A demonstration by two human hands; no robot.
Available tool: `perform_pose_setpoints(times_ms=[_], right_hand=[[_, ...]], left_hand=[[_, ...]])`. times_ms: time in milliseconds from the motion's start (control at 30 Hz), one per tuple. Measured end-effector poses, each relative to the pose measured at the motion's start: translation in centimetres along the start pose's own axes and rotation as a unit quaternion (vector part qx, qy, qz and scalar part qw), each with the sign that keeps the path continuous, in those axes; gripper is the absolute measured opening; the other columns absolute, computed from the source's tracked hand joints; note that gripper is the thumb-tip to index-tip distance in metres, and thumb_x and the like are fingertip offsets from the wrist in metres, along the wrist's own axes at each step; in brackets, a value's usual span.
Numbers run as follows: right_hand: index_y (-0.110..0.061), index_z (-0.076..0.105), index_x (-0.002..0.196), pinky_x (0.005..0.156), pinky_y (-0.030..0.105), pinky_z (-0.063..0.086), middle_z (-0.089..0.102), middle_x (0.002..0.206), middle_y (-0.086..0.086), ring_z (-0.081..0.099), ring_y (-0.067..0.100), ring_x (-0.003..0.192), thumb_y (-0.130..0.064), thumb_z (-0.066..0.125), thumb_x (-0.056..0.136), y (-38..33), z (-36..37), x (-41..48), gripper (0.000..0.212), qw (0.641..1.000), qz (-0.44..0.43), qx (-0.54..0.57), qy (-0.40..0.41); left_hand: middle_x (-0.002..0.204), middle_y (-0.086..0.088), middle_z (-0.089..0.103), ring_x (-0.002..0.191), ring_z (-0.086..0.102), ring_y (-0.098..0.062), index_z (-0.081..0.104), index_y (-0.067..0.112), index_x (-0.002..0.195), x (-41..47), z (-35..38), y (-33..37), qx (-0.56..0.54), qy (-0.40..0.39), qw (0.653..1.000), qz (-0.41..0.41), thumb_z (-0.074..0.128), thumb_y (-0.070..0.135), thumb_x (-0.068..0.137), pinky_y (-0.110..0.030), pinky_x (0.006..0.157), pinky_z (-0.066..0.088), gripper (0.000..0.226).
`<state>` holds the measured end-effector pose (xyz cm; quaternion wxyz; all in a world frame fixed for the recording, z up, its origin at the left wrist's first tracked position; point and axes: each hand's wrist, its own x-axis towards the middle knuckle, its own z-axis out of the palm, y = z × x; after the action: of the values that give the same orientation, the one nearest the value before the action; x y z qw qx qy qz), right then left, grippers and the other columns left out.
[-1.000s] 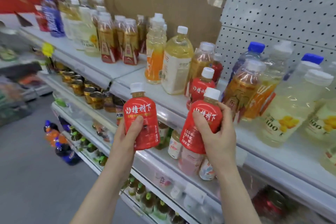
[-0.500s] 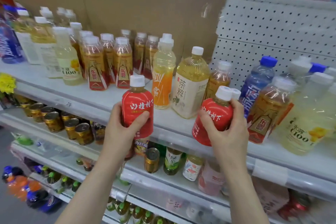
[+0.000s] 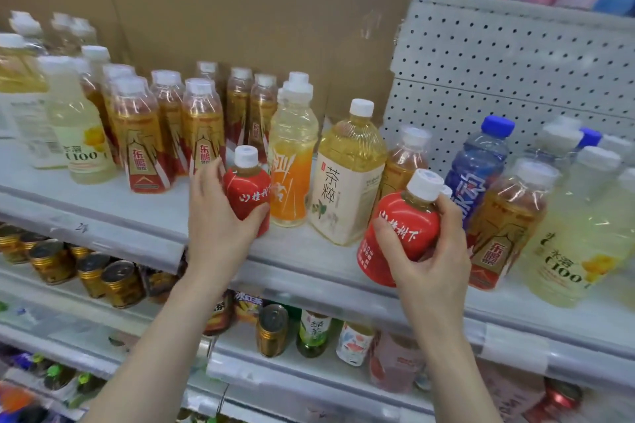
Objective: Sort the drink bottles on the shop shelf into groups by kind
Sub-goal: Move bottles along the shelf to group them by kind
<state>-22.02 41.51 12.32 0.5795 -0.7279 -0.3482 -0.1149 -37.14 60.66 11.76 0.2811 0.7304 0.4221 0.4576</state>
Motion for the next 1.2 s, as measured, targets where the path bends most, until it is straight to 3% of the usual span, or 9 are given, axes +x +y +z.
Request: perform_pose_setpoints(times_ms=[67, 167, 333, 500, 700, 800, 900, 1000, 1200], right_hand=[[-0.043, 0.042, 0.135, 0.096, 0.049, 0.050, 0.056, 0.121, -0.013, 0.058, 0.019, 0.111, -0.069, 0.067, 0.072, -0.1, 0.1, -0.2, 0.072, 1.000, 0.000, 0.004, 0.016], [-0.044, 0.043, 0.134, 0.096, 0.048, 0.050, 0.057, 0.121, -0.010, 0.058, 0.017, 0.110, -0.068, 0.068, 0.070, -0.3, 0.2, -0.7, 0.072, 0.999, 0.016, -0.003, 0.034], [-0.044, 0.044, 0.132, 0.096, 0.049, 0.051, 0.058, 0.119, -0.008, 0.060, 0.018, 0.108, -0.071, 0.067, 0.069, -0.5, -0.5, -1.6, 0.072, 0.997, 0.039, -0.017, 0.060], [-0.046, 0.045, 0.132, 0.093, 0.049, 0.053, 0.059, 0.122, -0.004, 0.063, 0.018, 0.106, -0.073, 0.069, 0.065, -0.6, -1.7, -2.8, 0.076, 0.995, 0.060, -0.005, 0.078], [-0.050, 0.044, 0.128, 0.088, 0.031, 0.052, 0.060, 0.121, -0.004, 0.063, 0.013, 0.104, -0.070, 0.068, 0.066, -1.3, -1.6, -2.6, 0.069, 0.992, 0.069, 0.010, 0.101], [-0.054, 0.043, 0.124, 0.085, 0.027, 0.051, 0.060, 0.121, -0.005, 0.063, 0.009, 0.103, -0.071, 0.067, 0.065, -1.6, -1.3, -2.6, 0.066, 0.992, 0.074, 0.018, 0.101], [-0.052, 0.043, 0.127, 0.091, 0.040, 0.056, 0.059, 0.123, -0.005, 0.063, 0.010, 0.104, -0.071, 0.067, 0.065, -1.8, -1.2, -2.7, 0.069, 0.992, 0.083, 0.024, 0.094], [-0.058, 0.042, 0.124, 0.093, 0.045, 0.056, 0.059, 0.124, -0.008, 0.063, 0.009, 0.105, -0.072, 0.067, 0.066, -2.1, -0.9, -2.8, 0.065, 0.991, 0.083, 0.031, 0.098], [-0.052, 0.044, 0.129, 0.095, 0.046, 0.054, 0.062, 0.119, -0.012, 0.063, 0.009, 0.105, -0.071, 0.066, 0.070, -3.0, 0.1, -2.9, 0.066, 0.994, 0.078, -0.012, 0.078]], left_hand=[[0.150, -0.006, 0.035, 0.140, 0.033, -0.019, 0.033, 0.014, 0.148, -1.0, 0.5, 2.3, 0.015, 0.060, 0.991, 0.117, 0.077, 0.025, 0.084, -0.032, 0.114, 0.029, 0.078], [0.156, -0.007, 0.031, 0.145, 0.025, -0.017, 0.029, 0.011, 0.152, -0.1, 2.2, 6.1, 0.018, -0.013, 0.977, 0.212, 0.068, 0.028, 0.091, -0.023, 0.117, 0.019, 0.074], [0.159, -0.011, 0.029, 0.147, 0.025, -0.024, 0.007, 0.007, 0.158, 3.1, 5.8, 11.7, 0.036, -0.147, 0.963, 0.222, 0.059, 0.043, 0.096, -0.033, 0.119, 0.021, 0.088], [0.124, -0.003, 0.040, 0.117, 0.046, -0.023, 0.043, 0.016, 0.137, 3.5, 5.6, 11.7, 0.037, -0.127, 0.959, 0.250, 0.070, 0.062, 0.078, -0.035, 0.100, 0.042, 0.080], [0.151, 0.003, 0.033, 0.139, 0.034, -0.022, 0.022, 0.030, 0.150, 1.5, 2.8, 9.8, 0.065, -0.207, 0.921, 0.324, 0.081, 0.060, 0.065, -0.044, 0.114, 0.033, 0.108], [0.155, 0.013, 0.028, 0.137, 0.030, -0.004, 0.012, 0.040, 0.153, 1.8, 1.9, 8.9, -0.021, -0.284, 0.916, 0.283, 0.090, 0.036, 0.065, -0.028, 0.109, 0.030, 0.118], [0.142, 0.021, 0.047, 0.134, 0.041, -0.006, 0.028, 0.044, 0.146, 2.7, 1.7, 7.0, -0.075, -0.300, 0.923, 0.227, 0.095, 0.050, 0.048, -0.036, 0.111, 0.036, 0.119], [0.121, 0.026, 0.055, 0.119, 0.052, -0.007, 0.043, 0.050, 0.120, 1.5, 1.6, 5.5, -0.096, -0.265, 0.936, 0.213, 0.088, 0.064, 0.041, -0.039, 0.103, 0.045, 0.092], [0.116, 0.028, 0.059, 0.110, 0.054, 0.013, 0.045, 0.053, 0.115, -1.6, -0.5, 6.0, -0.271, -0.151, 0.941, 0.138, 0.086, 0.063, 0.044, -0.004, 0.085, 0.043, 0.083]])
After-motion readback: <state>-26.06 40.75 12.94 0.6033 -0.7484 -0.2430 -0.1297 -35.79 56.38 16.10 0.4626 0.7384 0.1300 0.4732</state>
